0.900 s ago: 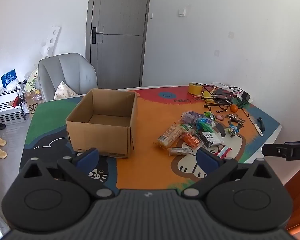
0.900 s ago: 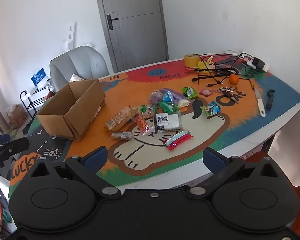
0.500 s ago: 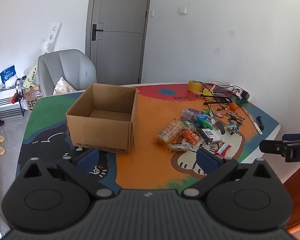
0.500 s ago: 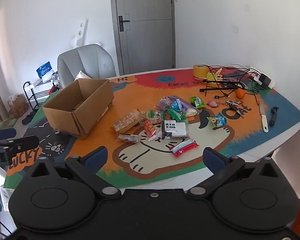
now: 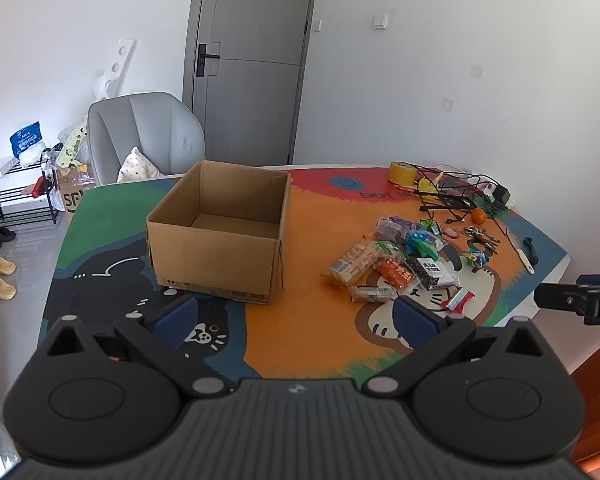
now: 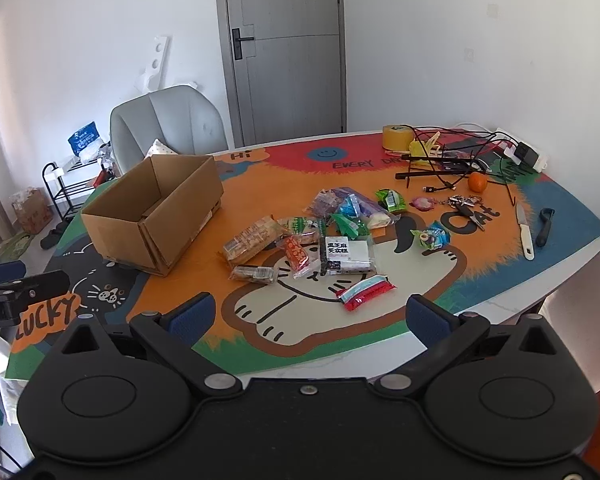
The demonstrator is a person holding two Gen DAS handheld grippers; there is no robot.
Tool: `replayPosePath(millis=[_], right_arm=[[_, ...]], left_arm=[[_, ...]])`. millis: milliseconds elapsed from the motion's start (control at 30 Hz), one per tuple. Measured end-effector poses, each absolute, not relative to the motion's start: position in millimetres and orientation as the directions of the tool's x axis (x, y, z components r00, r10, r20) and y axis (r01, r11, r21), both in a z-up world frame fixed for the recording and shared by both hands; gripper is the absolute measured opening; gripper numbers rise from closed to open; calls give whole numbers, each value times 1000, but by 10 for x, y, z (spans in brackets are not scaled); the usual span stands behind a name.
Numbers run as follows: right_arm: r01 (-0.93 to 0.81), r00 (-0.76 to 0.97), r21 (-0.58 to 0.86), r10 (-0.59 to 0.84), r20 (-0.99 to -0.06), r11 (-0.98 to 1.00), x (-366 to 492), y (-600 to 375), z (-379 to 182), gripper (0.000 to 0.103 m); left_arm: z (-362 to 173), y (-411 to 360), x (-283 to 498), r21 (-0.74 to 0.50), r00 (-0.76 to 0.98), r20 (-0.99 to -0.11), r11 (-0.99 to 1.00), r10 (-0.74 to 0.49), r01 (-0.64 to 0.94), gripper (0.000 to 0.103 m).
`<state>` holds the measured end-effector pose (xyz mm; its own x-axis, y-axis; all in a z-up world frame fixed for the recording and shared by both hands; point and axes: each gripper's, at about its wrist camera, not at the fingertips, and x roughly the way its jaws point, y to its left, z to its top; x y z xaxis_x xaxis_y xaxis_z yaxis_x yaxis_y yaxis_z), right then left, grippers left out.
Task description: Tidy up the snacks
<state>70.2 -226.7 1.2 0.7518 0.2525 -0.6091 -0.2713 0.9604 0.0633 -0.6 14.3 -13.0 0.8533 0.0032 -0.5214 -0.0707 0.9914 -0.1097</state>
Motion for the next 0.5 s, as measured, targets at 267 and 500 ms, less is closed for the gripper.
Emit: replayPosePath(millis=[267,500], right_arm=[[-275,748,60,253,-614,959,716,-2258,21,103],[-276,748,58,252,-614,959,713,-2248,16,103]], left_arm=[[-145,135,-18,-110,853,-522,992,-2,-65,103],[-141,99,-16,-101,851,-525,993,-5,-57,103]])
